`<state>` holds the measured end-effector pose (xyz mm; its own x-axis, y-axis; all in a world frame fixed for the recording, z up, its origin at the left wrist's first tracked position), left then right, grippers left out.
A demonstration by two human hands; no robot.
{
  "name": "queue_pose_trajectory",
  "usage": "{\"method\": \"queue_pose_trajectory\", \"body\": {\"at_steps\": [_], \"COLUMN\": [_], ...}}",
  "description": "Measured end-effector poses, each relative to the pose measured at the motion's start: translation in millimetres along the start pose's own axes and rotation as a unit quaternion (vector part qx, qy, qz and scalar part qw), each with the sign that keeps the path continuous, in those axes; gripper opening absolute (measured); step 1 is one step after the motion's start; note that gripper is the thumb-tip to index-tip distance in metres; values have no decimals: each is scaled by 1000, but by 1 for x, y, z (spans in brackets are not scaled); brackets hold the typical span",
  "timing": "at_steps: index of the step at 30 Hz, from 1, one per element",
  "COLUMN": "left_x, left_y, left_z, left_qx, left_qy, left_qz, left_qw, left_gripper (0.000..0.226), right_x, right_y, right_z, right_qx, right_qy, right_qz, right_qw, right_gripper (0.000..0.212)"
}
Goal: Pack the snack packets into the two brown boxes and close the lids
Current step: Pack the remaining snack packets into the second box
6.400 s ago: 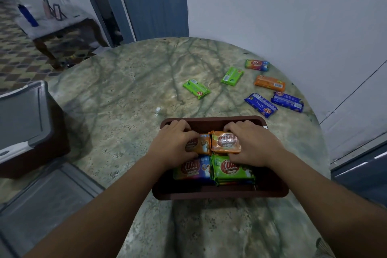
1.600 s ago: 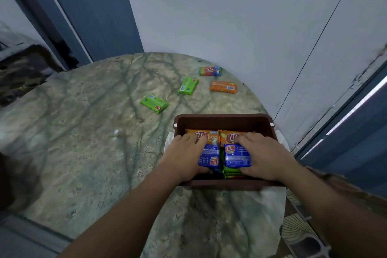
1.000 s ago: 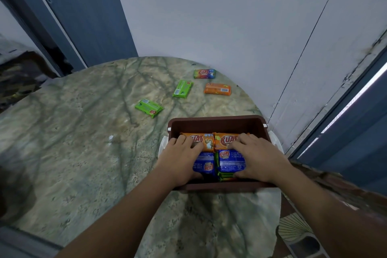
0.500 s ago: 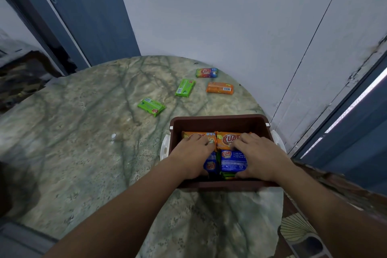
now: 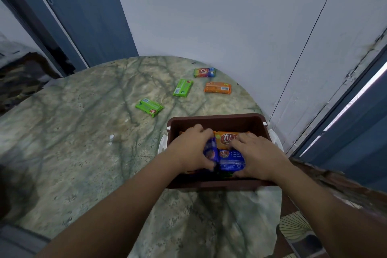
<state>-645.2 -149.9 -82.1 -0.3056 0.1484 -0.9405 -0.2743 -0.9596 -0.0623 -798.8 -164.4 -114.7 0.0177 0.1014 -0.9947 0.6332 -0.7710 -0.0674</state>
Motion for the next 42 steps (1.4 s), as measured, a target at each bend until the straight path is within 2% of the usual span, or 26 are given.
{"method": "queue_pose_trajectory", "body": {"at_steps": [2,5,7,9,12,17,20,27,42], "left_x": [-17,-10,-1,2,-1,-8,-8,9,12], "left_y": [-7,-25,-35,-39,-41,-45,-42,-42,-23], "left_z": [-17,-41,-49,-49,-48,-55,-44,-29,-36], "left_qx": [-55,-115,-135,-140,-133,-126,-91,-49,-118], "left_qy": [-149,-324,-372,-378,-330,-176,-63,131,160], "left_qz": [44,48,52,60,63,31,12,-19,-89], "left_qw": [986,938,917,913,932,976,994,990,976], "left_gripper": [67,64,63,62,62,74,72,58,53], "right_x": [1,1,1,0,0,0,0,0,1], "right_y": [0,0,0,0,-1,0,0,-1,-2], "right_z": [1,1,0,0,0,-1,-1,-1,4], "right_qx": [1,2,3,2,1,3,1,6,13], "right_qy": [2,1,1,0,1,0,0,-3,-1], "right_qz": [-1,1,-3,-6,-6,-11,-13,-13,2], "right_qw": [1000,1000,1000,1000,1000,1000,1000,1000,1000], "right_gripper": [81,81,82,82,83,83,84,83,87]}}
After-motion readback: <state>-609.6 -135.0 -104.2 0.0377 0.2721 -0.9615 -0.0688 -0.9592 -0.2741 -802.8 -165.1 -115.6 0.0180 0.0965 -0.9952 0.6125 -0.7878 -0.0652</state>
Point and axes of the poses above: each hand's wrist, its own y-axis towards the middle knuckle, its own x-axis out of the palm, z = x × y, the point moved 8 cm from there along y, towards the middle knuckle, and after that the axes turned 5 degrees about z, right-handed, at the moved point
